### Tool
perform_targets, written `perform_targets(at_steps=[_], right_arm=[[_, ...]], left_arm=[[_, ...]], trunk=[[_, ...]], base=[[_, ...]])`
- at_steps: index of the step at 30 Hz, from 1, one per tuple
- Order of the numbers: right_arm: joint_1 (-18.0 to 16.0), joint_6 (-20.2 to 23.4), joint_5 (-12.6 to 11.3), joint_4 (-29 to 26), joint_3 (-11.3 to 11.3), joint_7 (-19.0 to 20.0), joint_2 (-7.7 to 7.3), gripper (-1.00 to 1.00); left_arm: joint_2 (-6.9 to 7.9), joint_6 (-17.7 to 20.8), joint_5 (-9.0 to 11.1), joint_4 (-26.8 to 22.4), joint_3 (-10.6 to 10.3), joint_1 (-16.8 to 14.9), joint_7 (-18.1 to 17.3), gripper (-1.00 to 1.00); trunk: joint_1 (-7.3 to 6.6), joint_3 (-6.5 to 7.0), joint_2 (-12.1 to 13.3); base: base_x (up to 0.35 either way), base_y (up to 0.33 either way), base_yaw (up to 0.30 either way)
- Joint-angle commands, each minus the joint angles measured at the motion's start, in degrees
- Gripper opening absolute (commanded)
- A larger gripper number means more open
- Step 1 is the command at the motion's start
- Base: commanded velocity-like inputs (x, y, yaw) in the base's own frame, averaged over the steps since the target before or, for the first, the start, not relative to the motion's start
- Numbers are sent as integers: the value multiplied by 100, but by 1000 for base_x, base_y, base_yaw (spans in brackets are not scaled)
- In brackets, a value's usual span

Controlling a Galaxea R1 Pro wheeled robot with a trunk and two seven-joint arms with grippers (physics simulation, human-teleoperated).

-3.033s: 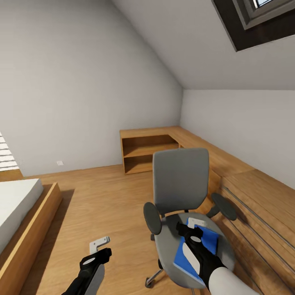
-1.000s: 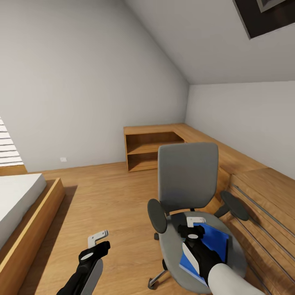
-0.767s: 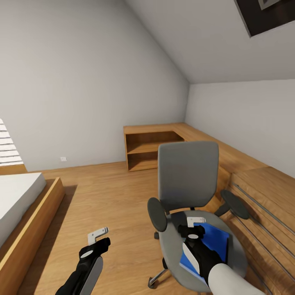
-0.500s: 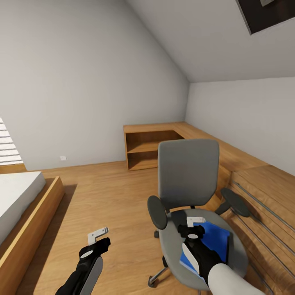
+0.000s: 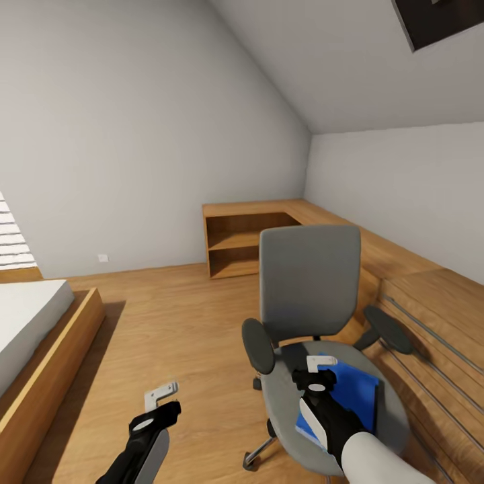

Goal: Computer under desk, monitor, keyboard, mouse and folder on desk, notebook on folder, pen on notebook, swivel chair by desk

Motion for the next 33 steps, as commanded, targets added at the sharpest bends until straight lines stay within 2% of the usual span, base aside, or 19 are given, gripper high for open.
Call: perform_targets(at_steps=[1,10,19,23,33], right_arm=[[-3,32,-58,-11,49,-46,-6,100],[-3,26,-56,-7,49,-46,-9,100],[-3,78,-56,67,36,-57,-27,100],[-5,90,-62,309,27,-62,-35,100],[-12,94,-58,472,24,-149,-41,100]], left_arm=[[3,14,40,31,-15,-3,46,100],[-4,10,32,163,-29,-3,48,100],[-10,10,32,108,-30,-3,38,100],[-10,13,36,-105,-25,-3,40,100],[-14,27,40,-289,-21,-3,66,100]], trunk=[[1,-6,-3],[1,-6,-3],[1,-6,-3],[1,-6,-3],[199,-167,-364]], base=[[180,-14,0],[226,-42,0],[31,-5,0],[3,0,0],[0,0,0]])
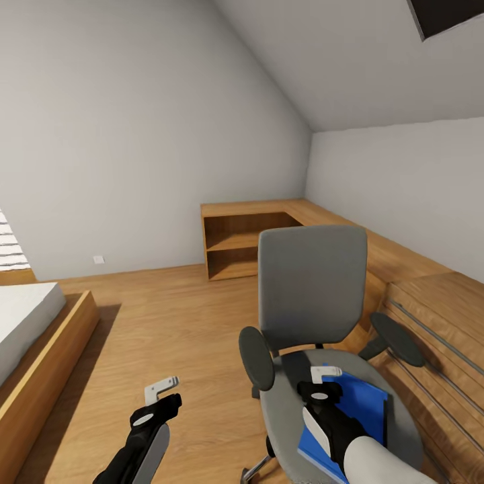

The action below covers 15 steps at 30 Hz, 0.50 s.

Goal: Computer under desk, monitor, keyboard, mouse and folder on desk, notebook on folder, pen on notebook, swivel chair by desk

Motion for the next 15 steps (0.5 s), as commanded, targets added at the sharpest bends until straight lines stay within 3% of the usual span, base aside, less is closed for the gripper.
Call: perform_targets(at_steps=[1,15], right_arm=[[-3,36,-57,-10,49,-49,-4,100],[-2,24,-49,-32,71,-47,-4,100]], left_arm=[[8,15,45,-9,-13,-3,44,100],[11,40,44,0,-13,-3,44,100]], trunk=[[-1,-6,-3],[21,-24,-43]], base=[[0,0,0],[0,0,0]])
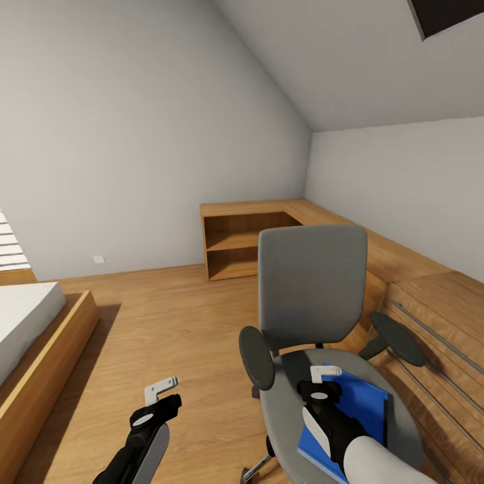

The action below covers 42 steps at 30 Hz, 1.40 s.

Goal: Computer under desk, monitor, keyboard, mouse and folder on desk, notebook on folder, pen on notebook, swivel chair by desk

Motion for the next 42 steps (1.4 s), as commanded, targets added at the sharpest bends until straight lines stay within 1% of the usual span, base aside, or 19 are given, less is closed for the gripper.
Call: perform_targets(at_steps=[1,15,28,36,37,38,42], right_arm=[[-3,30,-54,-12,56,-44,-3,100],[-3,27,-36,-21,78,-46,6,100],[-3,27,-30,-15,81,-41,13,100],[-4,33,-30,-4,82,-47,13,100],[-4,42,-31,8,81,-51,19,100],[-4,246,-30,8,80,-50,28,100],[-4,343,-30,4,80,-49,30,100]], left_arm=[[3,16,44,-9,-13,-3,45,100],[10,25,44,-11,-11,-3,45,100],[18,48,54,6,0,-3,45,100],[29,52,55,26,13,-3,45,100],[29,47,48,27,14,-3,45,100],[29,44,45,27,14,-3,45,100],[29,43,44,27,14,-3,45,100]], trunk=[[-1,-5,-3],[-1,21,-3],[-1,76,-3],[-1,77,-3],[-1,77,-3],[-1,77,-3],[-1,77,-3]], base=[[0,0,-6],[0,0,-42],[0,0,-58],[-166,-56,-1],[-26,-8,0],[-26,-1,0],[-133,-1,0]])
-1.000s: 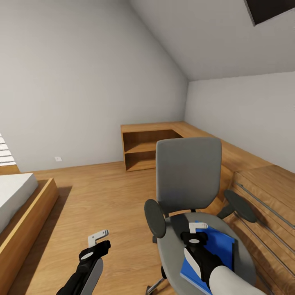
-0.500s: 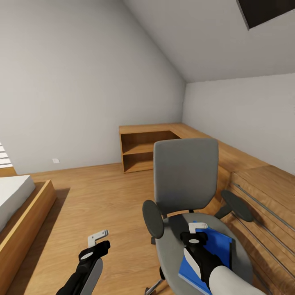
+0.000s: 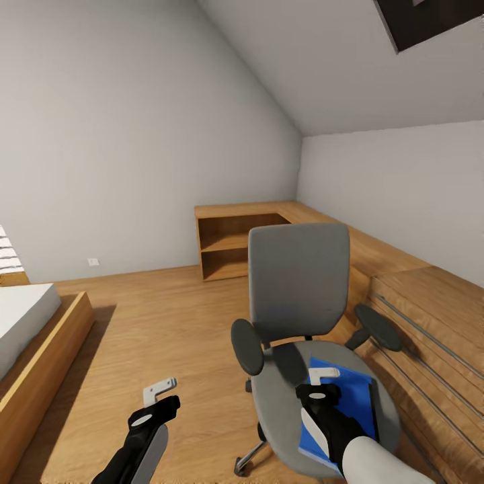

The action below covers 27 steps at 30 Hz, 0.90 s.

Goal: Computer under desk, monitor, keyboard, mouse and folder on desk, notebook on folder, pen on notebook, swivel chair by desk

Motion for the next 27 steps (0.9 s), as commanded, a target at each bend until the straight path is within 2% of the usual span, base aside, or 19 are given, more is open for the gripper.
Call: perform_targets(at_steps=[1,27], right_arm=[[-3,51,-59,-11,49,-41,-4,100],[-3,64,-59,-12,49,-41,-4,100]], left_arm=[[3,15,45,-9,-13,-3,45,100],[1,6,53,-9,-13,-3,45,100]], trunk=[[-3,-6,-3],[-3,-6,-3]], base=[[-207,0,0],[-57,-23,0]])
